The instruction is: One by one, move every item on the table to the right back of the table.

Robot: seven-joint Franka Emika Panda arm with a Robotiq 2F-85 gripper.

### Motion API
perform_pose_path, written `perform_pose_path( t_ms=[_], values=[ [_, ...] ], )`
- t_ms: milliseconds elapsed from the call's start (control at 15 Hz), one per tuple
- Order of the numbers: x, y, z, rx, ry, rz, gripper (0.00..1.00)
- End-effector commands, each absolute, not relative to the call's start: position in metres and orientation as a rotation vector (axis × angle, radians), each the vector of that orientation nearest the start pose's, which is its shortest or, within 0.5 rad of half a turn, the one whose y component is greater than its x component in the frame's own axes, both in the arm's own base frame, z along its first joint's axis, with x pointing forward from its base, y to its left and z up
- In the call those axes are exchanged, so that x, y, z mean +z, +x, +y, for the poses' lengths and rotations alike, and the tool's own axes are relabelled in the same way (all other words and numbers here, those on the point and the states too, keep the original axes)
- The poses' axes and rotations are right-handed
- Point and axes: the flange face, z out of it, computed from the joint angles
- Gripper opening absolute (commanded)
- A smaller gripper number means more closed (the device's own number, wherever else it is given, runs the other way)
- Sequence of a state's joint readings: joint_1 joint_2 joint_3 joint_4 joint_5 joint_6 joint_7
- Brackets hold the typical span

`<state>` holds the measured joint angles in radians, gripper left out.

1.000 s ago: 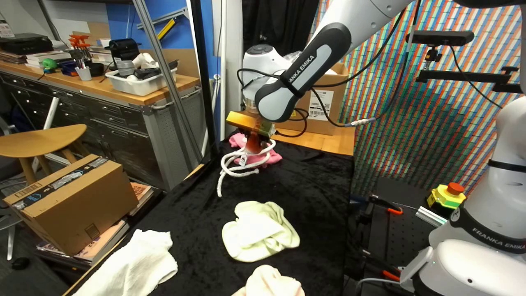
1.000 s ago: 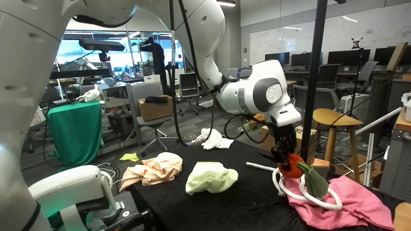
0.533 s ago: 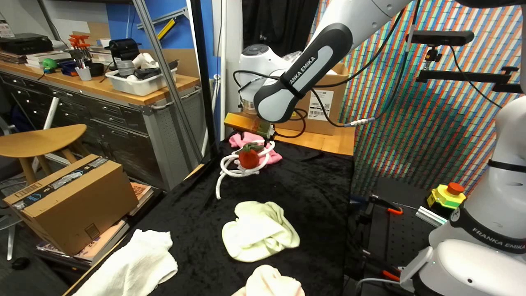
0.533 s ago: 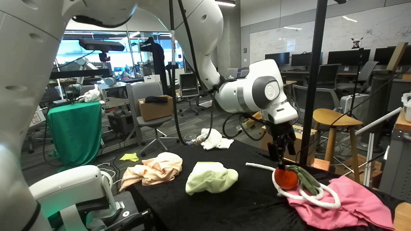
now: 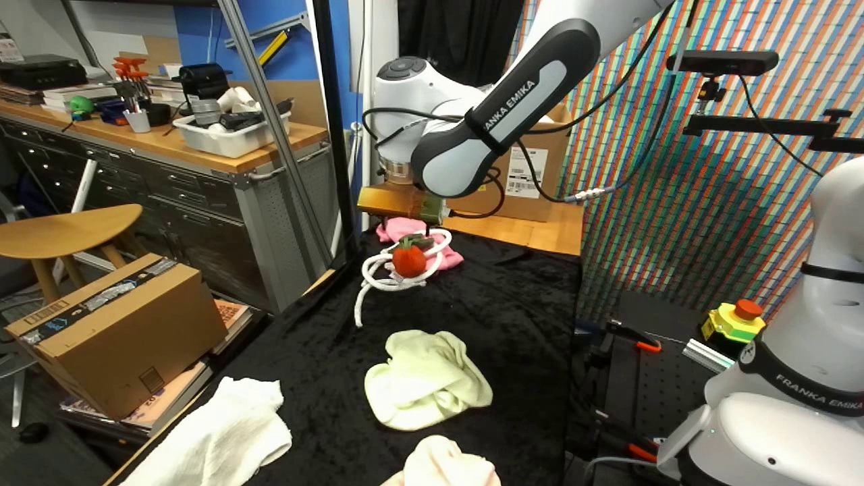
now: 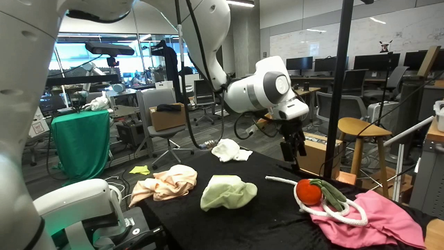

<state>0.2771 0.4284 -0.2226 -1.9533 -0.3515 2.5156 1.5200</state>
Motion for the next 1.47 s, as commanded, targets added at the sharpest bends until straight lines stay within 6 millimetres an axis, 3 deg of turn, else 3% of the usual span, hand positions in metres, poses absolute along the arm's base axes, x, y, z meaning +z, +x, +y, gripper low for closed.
perform_pose_path(
  t_ms=[0,267,400,600,667,733,1000,1400],
  values=[
    [0.322,0.621,0.107,-0.536,-2.862,1.495,1.0],
    [0.353,0.623,0.194,-0.481,-3.01,1.166,1.0],
    [0.357,0.627,0.238,-0.462,-3.071,0.989,1.0],
    [0.352,0.633,0.297,-0.445,-3.125,0.714,1.0],
    [0.342,0.637,0.315,-0.432,-3.136,0.623,1.0],
    [0.339,0.64,0.329,-0.419,-3.143,0.531,1.0],
    [0.297,0.652,0.373,-0.333,-3.164,0.174,1.0],
    [0.251,0.662,0.412,-0.164,-3.122,-0.334,1.0]
  ],
)
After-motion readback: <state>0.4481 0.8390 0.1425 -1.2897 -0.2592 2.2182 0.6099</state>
